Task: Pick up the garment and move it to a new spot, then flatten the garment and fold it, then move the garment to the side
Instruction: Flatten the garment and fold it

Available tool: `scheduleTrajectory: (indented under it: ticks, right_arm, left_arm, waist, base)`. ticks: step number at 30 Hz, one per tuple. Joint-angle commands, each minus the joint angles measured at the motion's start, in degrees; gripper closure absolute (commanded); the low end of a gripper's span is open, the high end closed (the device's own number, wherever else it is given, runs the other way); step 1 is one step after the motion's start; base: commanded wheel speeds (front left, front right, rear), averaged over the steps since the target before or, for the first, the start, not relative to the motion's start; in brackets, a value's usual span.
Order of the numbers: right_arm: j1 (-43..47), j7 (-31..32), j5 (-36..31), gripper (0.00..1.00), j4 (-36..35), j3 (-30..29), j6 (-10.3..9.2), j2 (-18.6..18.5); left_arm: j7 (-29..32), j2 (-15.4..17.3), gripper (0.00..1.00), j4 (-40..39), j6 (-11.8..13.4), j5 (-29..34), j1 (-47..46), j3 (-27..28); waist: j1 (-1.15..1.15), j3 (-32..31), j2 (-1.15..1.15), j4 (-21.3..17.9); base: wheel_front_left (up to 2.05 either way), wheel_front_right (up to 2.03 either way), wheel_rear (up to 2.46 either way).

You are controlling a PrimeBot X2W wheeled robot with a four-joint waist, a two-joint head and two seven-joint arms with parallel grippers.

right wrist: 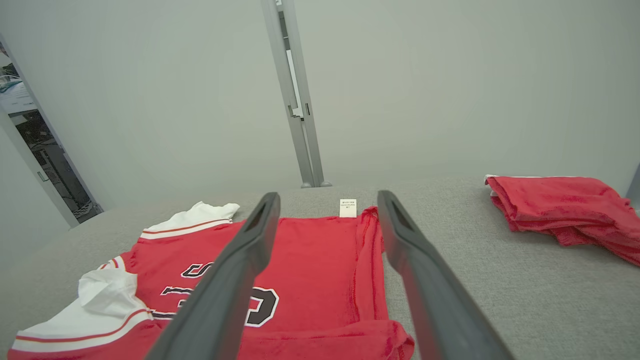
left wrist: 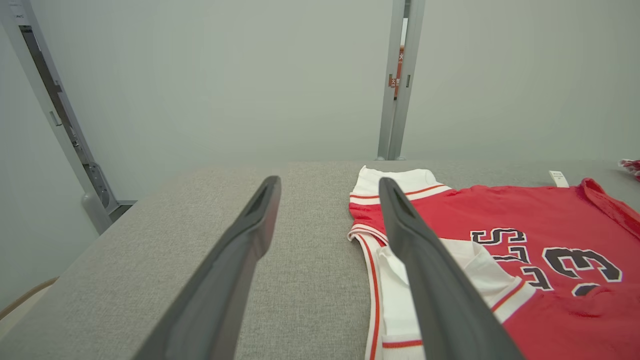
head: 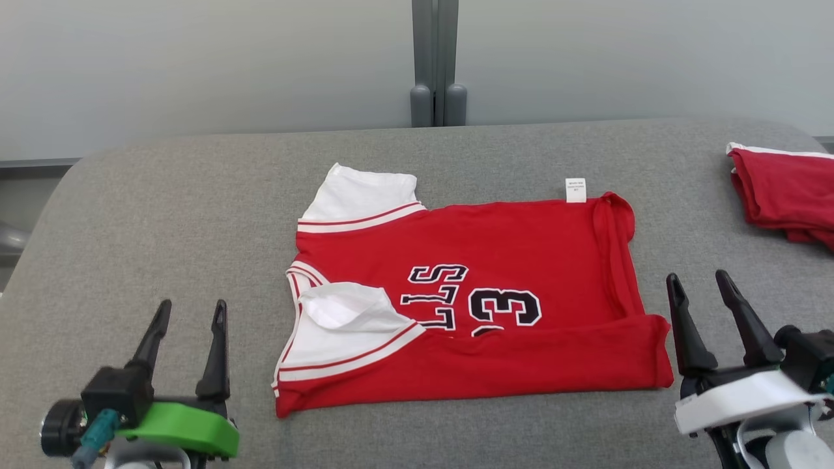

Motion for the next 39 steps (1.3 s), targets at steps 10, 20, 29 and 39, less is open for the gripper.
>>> scheduleTrajectory:
  ticks: [10,20,29,39]
  right_arm:
    - [-19.09,7.29,-2.3,0.0,6.32,1.33,-0.02,-6.35]
    - [-40.41,12.47,-2.99,0.0,19.83,7.35,-0.02,-9.76]
    - [-53.18,14.39,-1.21,0.0,34.32,15.09,-0.03,-8.32]
    - [-61.46,12.08,1.58,0.0,44.61,23.76,-0.04,-4.9]
  left_arm:
    - [4.34,4.09,0.0,5.08,-4.81,0.45,-21.81,-1.81]
    - [7.28,4.78,0.0,16.38,-7.29,-0.34,-45.46,-7.91]
    - [9.17,5.96,0.0,30.2,-7.34,-5.92,-59.57,-18.63]
    - [10.1,7.05,0.0,41.14,-7.36,-13.76,-66.46,-27.94]
  waist:
    - [0.0,7.82,0.0,-2.02]
    - [0.0,20.72,0.0,-4.63]
    - [0.0,29.5,0.0,-7.27]
    - [0.0,33.3,0.0,-9.6]
  base:
    - [0.0,0.0,0.0]
    - [0.0,0.0,0.0]
    - [0.0,0.0,0.0]
    - [0.0,0.0,0.0]
